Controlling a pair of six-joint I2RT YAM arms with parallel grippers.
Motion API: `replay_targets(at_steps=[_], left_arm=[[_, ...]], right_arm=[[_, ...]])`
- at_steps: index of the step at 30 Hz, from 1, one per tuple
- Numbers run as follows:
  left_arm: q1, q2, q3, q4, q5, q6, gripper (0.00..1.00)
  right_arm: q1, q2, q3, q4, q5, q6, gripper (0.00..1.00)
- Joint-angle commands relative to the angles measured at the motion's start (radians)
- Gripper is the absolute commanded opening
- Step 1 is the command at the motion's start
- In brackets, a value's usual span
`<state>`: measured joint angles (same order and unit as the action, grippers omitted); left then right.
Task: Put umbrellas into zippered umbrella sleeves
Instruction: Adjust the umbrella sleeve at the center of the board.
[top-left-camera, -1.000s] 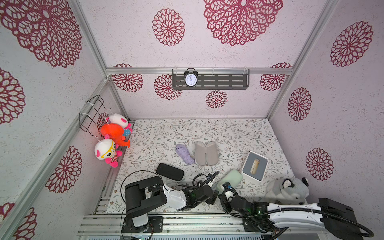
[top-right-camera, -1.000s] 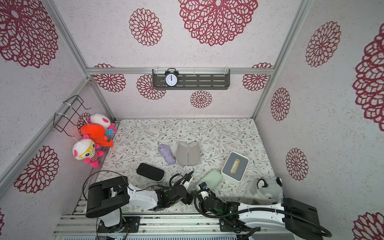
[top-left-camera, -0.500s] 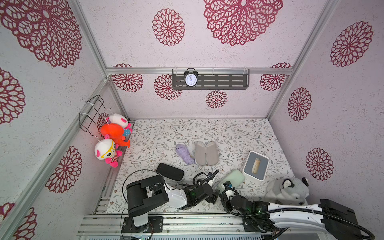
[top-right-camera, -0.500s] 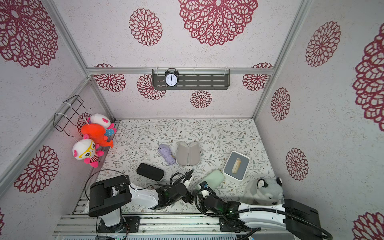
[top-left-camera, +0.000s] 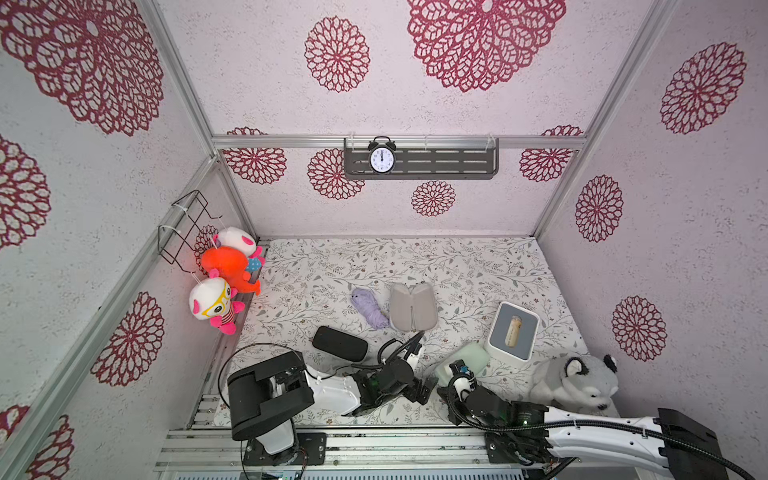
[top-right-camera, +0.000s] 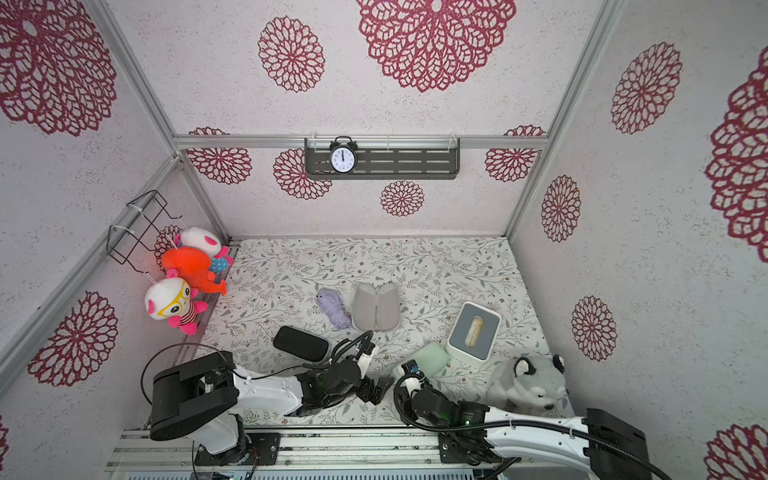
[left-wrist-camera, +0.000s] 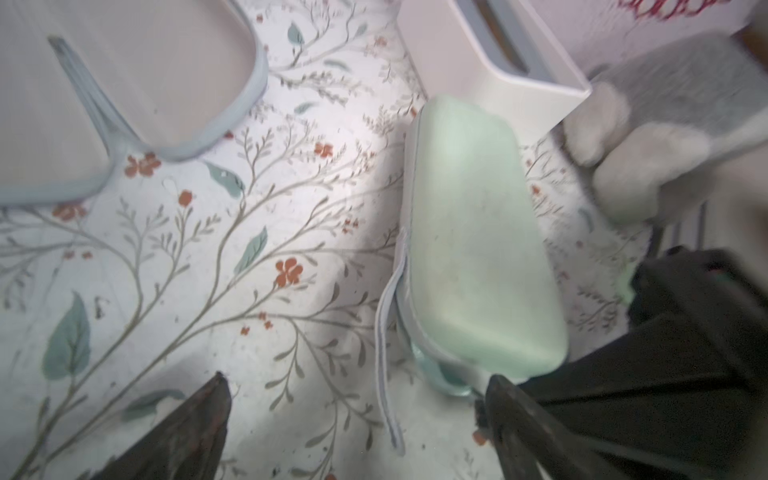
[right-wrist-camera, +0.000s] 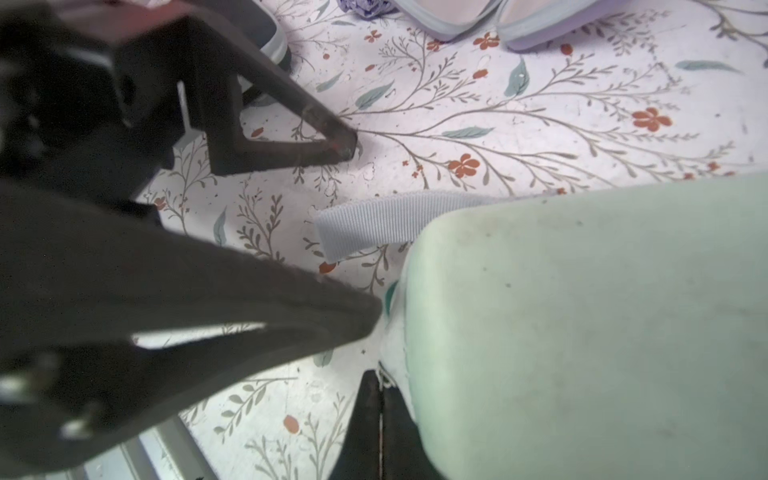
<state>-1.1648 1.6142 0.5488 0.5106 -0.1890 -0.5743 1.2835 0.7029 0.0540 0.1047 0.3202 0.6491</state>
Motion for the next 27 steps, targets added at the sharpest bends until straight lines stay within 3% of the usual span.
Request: replay_targets(at_steps=[1, 4, 8, 15, 17, 20, 22, 27], left_arm=[[0.03, -0.033, 0.055, 0.007, 0.064, 0.04, 0.99], [0.05, 0.008, 0.146, -0.042, 0.078, 0.07, 0.99], [0.1, 0.203, 0.328, -0.084, 0.223, 0.068, 0.95], [0.106, 0.432, 0.539, -0.183, 0.318, 0.071, 0.9], [0.109, 0.441, 0.554, -0.236, 0.252, 0.071, 0.89], [0.107, 0.464, 0.555, -0.253, 0.269, 0.056, 0.85], [0.106, 0.482, 0.551, -0.258, 0.293, 0.034, 0.74], [0.112, 0.422, 0.419, -0.19, 0.273, -0.01, 0.56]], right_arm=[[-0.003, -0.01, 0.019, -0.043, -0.013, 0.056, 0.0], [-0.003, 0.014, 0.038, -0.084, -0.014, 0.087, 0.0], [-0.003, 0.014, 0.028, -0.099, 0.004, 0.148, 0.0], [-0.005, -0.028, 0.015, -0.154, 0.044, 0.199, 0.0], [-0.006, -0.024, 0.017, -0.158, 0.041, 0.202, 0.0], [-0.004, -0.004, 0.017, -0.146, 0.04, 0.204, 0.0], [-0.005, 0.003, 0.02, -0.148, 0.045, 0.206, 0.0], [-0.004, -0.001, 0.019, -0.154, 0.046, 0.211, 0.0]])
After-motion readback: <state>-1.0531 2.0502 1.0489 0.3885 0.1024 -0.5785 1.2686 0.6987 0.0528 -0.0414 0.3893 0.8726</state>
